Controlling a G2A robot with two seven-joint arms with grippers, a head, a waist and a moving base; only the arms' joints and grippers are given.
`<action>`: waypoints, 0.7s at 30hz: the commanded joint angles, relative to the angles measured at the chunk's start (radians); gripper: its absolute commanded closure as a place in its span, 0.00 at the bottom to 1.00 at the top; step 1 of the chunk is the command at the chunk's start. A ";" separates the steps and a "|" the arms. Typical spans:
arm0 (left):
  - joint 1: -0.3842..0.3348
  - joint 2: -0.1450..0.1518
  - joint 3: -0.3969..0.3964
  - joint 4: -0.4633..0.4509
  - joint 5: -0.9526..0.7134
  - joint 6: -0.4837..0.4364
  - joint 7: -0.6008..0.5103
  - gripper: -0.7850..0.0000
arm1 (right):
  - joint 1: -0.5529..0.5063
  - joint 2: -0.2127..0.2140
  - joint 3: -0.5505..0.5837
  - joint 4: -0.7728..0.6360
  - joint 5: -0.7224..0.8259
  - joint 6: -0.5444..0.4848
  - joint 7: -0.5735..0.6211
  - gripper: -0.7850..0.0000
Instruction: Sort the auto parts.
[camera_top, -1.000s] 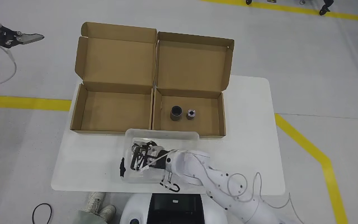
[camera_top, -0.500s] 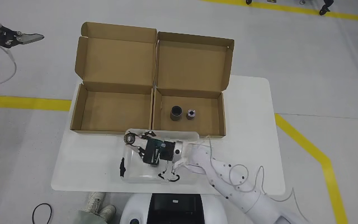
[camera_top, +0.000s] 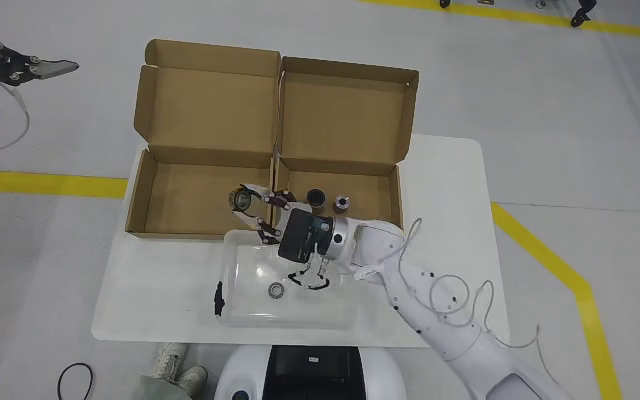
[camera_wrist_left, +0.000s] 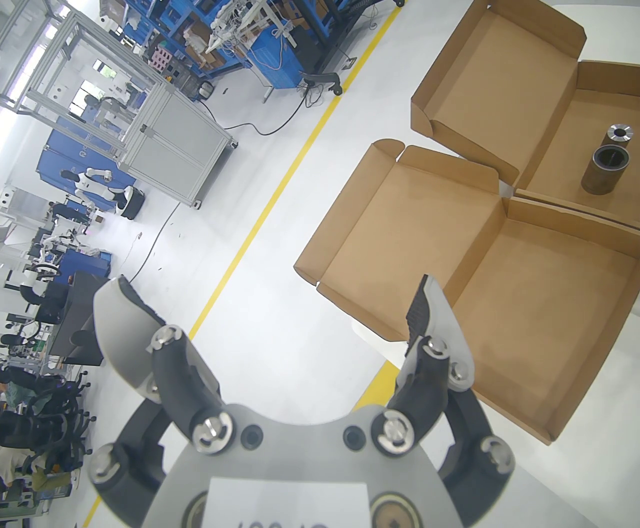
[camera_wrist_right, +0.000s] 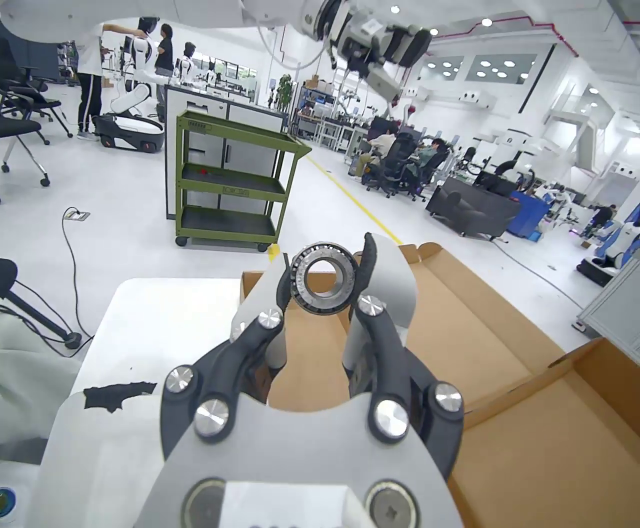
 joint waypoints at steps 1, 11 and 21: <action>0.000 0.000 0.000 0.000 0.000 0.000 0.000 0.00 | 0.003 0.002 0.012 -0.020 -0.002 -0.001 -0.006 1.00; 0.000 0.000 0.000 0.000 0.000 0.000 0.000 0.00 | 0.016 0.016 0.090 -0.209 -0.028 -0.027 0.086 1.00; 0.000 0.000 0.000 0.000 0.000 0.000 0.000 0.00 | 0.070 0.009 0.105 -0.315 -0.007 -0.017 0.190 1.00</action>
